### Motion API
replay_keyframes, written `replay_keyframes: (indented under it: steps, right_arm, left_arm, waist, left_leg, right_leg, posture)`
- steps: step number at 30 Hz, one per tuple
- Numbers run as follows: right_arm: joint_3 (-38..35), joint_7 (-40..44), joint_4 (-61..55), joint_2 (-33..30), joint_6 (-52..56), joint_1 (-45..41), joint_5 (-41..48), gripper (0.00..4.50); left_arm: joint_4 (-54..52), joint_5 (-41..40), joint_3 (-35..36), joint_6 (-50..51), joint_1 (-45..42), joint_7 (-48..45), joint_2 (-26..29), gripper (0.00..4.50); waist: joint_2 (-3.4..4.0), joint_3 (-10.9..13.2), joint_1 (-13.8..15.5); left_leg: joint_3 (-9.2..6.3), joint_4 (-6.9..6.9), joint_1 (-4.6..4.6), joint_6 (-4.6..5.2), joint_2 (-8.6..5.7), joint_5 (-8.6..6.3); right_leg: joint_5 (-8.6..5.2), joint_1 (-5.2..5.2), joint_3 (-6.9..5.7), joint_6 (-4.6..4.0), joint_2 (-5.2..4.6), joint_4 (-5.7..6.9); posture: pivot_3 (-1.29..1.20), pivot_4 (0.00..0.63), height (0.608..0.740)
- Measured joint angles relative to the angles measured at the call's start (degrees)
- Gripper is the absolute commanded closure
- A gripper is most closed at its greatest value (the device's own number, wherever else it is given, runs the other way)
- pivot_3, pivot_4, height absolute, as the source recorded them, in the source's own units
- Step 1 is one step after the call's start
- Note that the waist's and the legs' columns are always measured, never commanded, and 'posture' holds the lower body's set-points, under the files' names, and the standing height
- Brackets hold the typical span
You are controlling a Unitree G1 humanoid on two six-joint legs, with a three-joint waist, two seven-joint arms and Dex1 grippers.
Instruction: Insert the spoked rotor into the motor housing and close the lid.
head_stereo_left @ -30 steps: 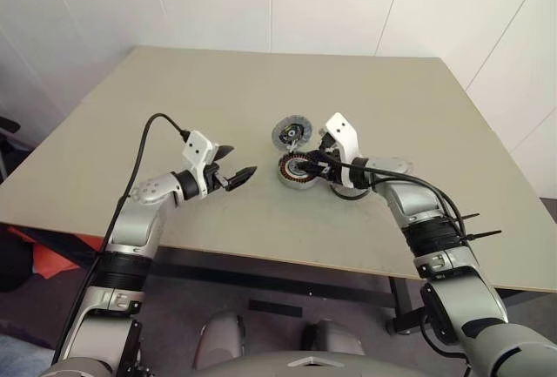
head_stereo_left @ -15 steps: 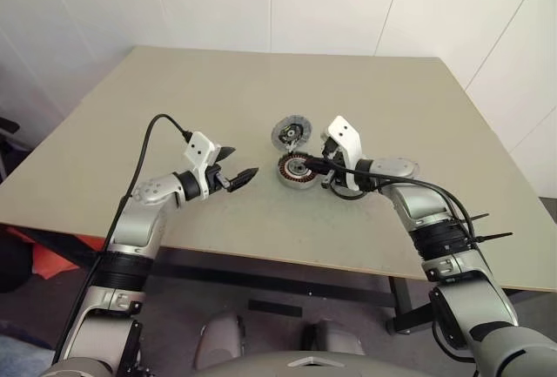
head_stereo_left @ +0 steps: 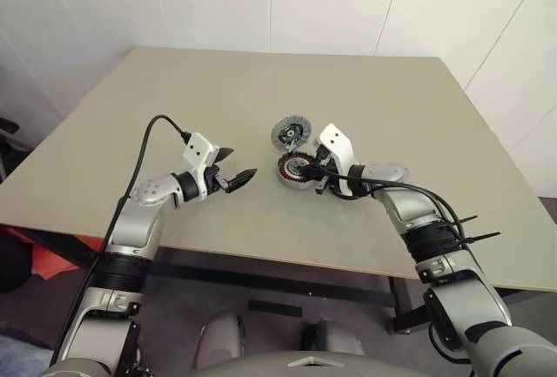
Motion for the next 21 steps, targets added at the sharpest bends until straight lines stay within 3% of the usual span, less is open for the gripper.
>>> replay_keyframes:
  steps: [21]
  right_arm:
    - [-0.5,-1.4,10.0,1.42,-5.6,-4.7,-1.56,4.48]
  left_arm:
    - [-0.08,0.23,-0.28,-0.14,1.02,0.03,0.13,0.0]
  waist:
    - [0.0,0.0,0.0]
  left_leg:
    - [0.0,0.0,0.12,-0.01,0.0,0.0]
  right_leg:
    - [0.0,0.11,0.0,0.0,0.0,0.0]
  posture:
    - [0.0,0.0,0.74]
